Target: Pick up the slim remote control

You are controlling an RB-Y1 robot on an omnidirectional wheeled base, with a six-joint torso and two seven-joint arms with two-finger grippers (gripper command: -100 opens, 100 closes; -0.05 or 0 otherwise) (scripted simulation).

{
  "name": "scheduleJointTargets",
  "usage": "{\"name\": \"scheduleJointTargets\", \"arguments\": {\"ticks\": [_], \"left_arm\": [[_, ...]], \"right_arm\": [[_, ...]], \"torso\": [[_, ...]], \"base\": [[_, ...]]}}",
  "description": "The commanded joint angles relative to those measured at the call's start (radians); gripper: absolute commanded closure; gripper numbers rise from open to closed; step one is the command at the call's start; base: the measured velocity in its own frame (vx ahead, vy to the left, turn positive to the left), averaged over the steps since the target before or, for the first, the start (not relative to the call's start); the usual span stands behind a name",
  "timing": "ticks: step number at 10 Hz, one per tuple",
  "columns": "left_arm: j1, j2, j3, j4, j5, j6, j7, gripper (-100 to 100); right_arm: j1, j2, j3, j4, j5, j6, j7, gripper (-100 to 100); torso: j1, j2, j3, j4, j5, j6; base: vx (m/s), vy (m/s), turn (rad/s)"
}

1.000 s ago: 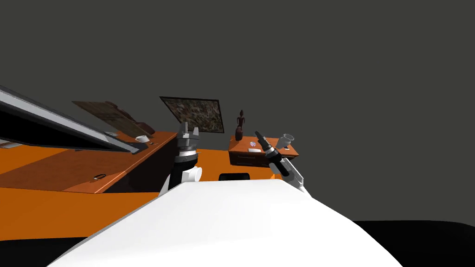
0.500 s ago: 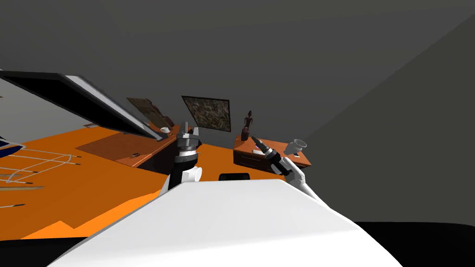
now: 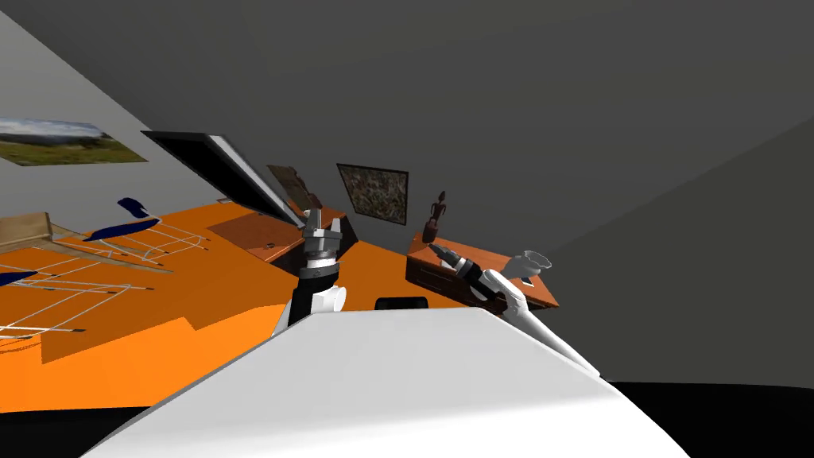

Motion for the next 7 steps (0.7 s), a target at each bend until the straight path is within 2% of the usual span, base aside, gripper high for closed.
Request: {"name": "scheduleJointTargets", "arguments": {"ticks": [1,2,3,4,5,6,7], "left_arm": [[0.000,0.000,0.000,0.000,0.000,0.000,0.000,0],[0.000,0.000,0.000,0.000,0.000,0.000,0.000,0],[0.000,0.000,0.000,0.000,0.000,0.000,0.000,0],[0.000,0.000,0.000,0.000,0.000,0.000,0.000,0],[0.000,0.000,0.000,0.000,0.000,0.000,0.000,0],[0.000,0.000,0.000,0.000,0.000,0.000,0.000,0],[0.000,0.000,0.000,0.000,0.000,0.000,0.000,0]], "right_arm": [[-0.013,-0.019,0.015,0.025,0.034,0.001,-0.018,-100],[-0.024,-0.060,0.040,0.065,0.072,-0.001,-0.046,-100],[-0.024,-0.060,0.040,0.065,0.085,-0.001,-0.046,-100],[-0.034,-0.098,0.066,0.105,0.123,-0.002,-0.075,-100],[-0.034,-0.098,0.066,0.106,0.137,-0.002,-0.075,-100],[-0.043,-0.134,0.092,0.148,0.176,-0.002,-0.104,-100],[-0.043,-0.134,0.092,0.148,0.190,-0.002,-0.104,-100]], "torso": [[0.000,0.000,0.000,0.000,0.000,0.000],[0.000,0.000,0.000,0.000,0.000,0.001],[0.000,0.000,0.000,0.000,0.000,0.000],[0.000,0.000,0.000,0.000,0.000,0.001],[0.000,0.000,0.000,0.000,0.000,0.000],[-0.001,-0.001,0.000,0.000,0.000,0.001],[-0.001,-0.001,-0.001,0.000,0.000,0.000]], "base": [[-0.023,-0.027,0.229],[-0.035,-0.023,0.367],[-0.029,-0.026,0.207],[-0.027,-0.028,0.356],[-0.016,-0.031,0.207],[-0.016,-0.026,0.430],[-0.015,-0.033,0.189]]}}
